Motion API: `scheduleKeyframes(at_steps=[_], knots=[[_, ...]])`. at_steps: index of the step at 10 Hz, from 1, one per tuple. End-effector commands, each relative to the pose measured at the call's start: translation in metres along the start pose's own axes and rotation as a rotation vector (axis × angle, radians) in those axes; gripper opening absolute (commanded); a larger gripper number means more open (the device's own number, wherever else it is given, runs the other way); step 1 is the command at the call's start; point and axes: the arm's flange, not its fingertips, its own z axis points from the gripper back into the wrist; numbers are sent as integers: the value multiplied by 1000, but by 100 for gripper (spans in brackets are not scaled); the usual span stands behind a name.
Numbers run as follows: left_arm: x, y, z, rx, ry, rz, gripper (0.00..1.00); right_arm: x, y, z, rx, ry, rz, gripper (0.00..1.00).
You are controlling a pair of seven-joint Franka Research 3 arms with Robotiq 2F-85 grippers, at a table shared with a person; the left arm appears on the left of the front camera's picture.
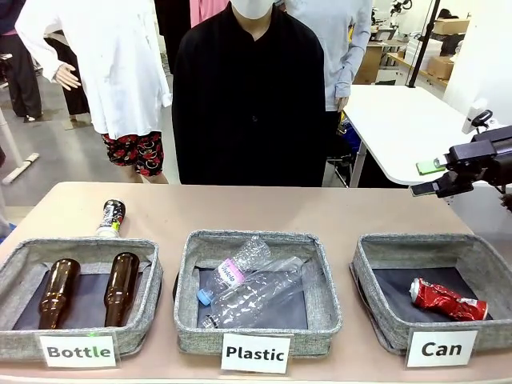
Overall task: Sort the can waste into the basket.
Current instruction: Pick up the can waste from the table and place it in the right Fabric basket.
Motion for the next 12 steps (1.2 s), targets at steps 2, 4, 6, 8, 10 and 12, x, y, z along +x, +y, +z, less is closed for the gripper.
scheduleKeyframes(at_steps=[2,4,6,8,10,12], knots=[[0,0,0,0,0,0,100,2,2,4,2,5,21,100],[20,-45,-37,278,110,-65,100,2,2,4,2,5,21,100],[72,-56,-109,578,189,-44,100,2,2,4,2,5,21,100],[102,-37,-173,838,267,2,100,2,2,4,2,5,21,100],[137,-20,-207,1011,161,26,100,2,2,4,2,5,21,100],[179,6,-233,1163,40,51,100,2,2,4,2,5,21,100]])
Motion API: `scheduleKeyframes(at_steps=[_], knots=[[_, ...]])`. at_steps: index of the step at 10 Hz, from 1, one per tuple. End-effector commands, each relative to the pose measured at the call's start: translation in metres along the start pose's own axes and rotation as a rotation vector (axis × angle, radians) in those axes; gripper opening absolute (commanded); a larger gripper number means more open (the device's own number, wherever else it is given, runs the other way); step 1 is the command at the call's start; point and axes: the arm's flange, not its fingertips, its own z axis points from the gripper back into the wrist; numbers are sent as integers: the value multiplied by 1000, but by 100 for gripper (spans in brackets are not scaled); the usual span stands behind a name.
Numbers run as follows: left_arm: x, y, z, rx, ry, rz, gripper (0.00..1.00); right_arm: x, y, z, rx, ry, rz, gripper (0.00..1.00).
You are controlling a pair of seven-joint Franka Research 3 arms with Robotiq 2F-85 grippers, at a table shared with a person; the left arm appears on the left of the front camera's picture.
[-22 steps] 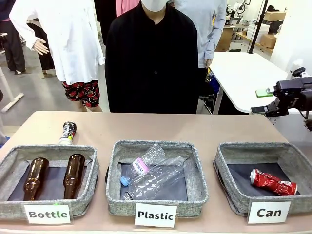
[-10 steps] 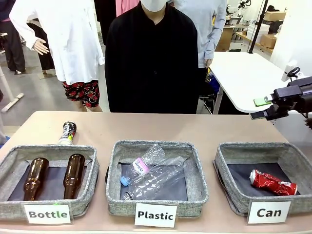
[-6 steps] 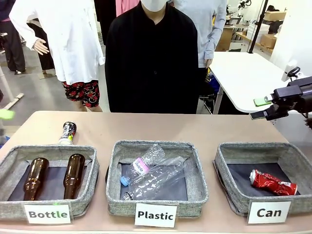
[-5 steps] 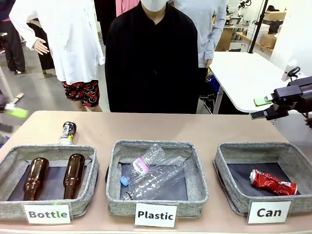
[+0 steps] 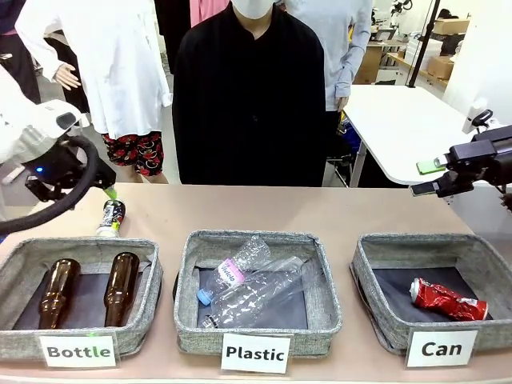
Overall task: Sort the can waste into the basket.
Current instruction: Pick up the can waste from the table and place it in the right Fabric basket.
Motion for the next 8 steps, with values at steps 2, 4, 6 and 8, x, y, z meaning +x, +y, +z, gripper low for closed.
scheduleKeyframes(at_steps=[2,4,6,8], knots=[[36,4,11,-89,-8,108,100,2,2,4,3,5,20,100],[22,7,-12,51,-33,26,100,2,2,4,3,5,20,100],[74,15,-30,121,41,107,100,2,2,4,3,5,20,100],[104,8,-72,155,158,47,100,2,2,4,3,5,20,100]])
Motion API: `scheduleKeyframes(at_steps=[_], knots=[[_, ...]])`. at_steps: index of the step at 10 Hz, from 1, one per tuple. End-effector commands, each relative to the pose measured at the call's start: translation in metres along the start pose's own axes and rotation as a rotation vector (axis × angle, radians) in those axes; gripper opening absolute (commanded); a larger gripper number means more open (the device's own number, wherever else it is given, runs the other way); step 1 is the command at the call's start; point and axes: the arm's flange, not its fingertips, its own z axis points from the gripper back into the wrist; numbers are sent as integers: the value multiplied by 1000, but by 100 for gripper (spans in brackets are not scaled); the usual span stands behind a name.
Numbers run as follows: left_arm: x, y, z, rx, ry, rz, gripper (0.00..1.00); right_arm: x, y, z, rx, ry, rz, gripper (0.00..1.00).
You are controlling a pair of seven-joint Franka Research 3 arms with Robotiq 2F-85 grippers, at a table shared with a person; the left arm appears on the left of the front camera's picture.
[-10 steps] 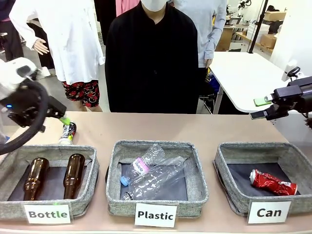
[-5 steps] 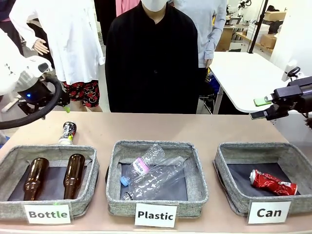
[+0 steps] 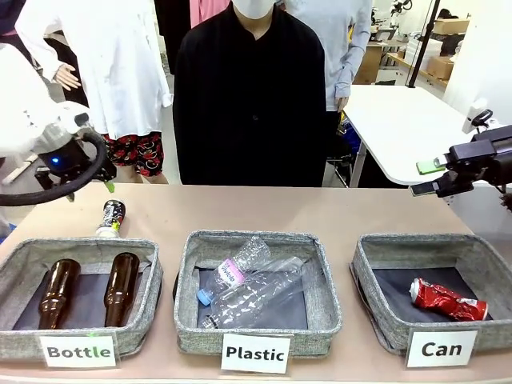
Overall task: Sort the can waste into the basket.
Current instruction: Pick up the can waste from the table and place it in the right Fabric basket.
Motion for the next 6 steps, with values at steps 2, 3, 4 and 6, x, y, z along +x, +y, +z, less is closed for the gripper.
scheduleKeyframes(at_steps=[2,3,4,6], knots=[[41,-29,-47,100,87,20,100,1,1,3,4,6,20,100],[42,-30,-66,128,92,47,100,1,1,3,4,6,20,100],[40,-28,-80,155,114,66,100,1,1,3,4,6,20,100],[37,-21,-101,213,148,87,100,1,1,3,4,6,20,100]])
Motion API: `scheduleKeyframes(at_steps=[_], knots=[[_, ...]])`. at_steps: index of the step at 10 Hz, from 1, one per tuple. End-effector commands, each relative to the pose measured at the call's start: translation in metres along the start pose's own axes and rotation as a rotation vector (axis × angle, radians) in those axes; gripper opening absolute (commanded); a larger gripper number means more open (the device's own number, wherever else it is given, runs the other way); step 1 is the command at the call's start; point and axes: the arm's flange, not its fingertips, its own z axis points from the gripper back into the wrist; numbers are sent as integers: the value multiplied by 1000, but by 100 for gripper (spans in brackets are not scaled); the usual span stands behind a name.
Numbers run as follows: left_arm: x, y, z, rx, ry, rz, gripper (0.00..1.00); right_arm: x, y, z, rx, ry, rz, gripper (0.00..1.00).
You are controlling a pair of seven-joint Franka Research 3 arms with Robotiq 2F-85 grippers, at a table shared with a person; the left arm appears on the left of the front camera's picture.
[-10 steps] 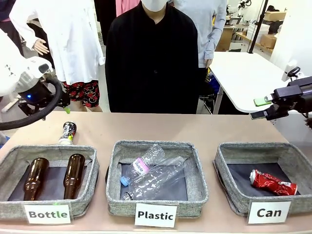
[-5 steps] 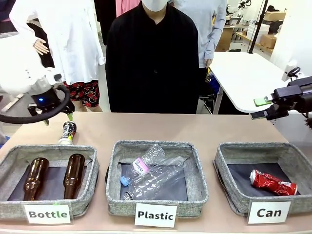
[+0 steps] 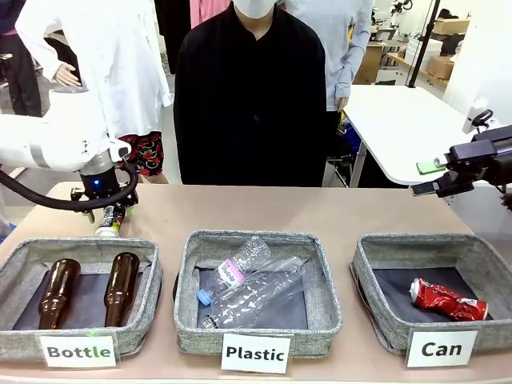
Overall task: Sort the can waste into the basket.
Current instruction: Pick up the can waste from the table and place it in the right Fabric basket.
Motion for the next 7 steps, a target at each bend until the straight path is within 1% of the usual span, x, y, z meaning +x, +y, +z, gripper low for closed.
scheduleKeyframes(at_steps=[1,2,4,5,6,7], knots=[[3,1,-1,56,22,25,100,1,1,3,4,6,20,100],[2,1,-4,50,27,18,100,1,1,3,4,6,20,100],[3,4,-6,20,-1,-7,100,1,1,3,4,6,20,100],[2,4,-5,17,14,-10,42,1,1,3,4,6,20,100],[1,5,-5,6,15,-11,42,1,1,3,4,6,20,100],[0,5,-4,-7,16,-18,0,1,1,3,4,6,20,100]])
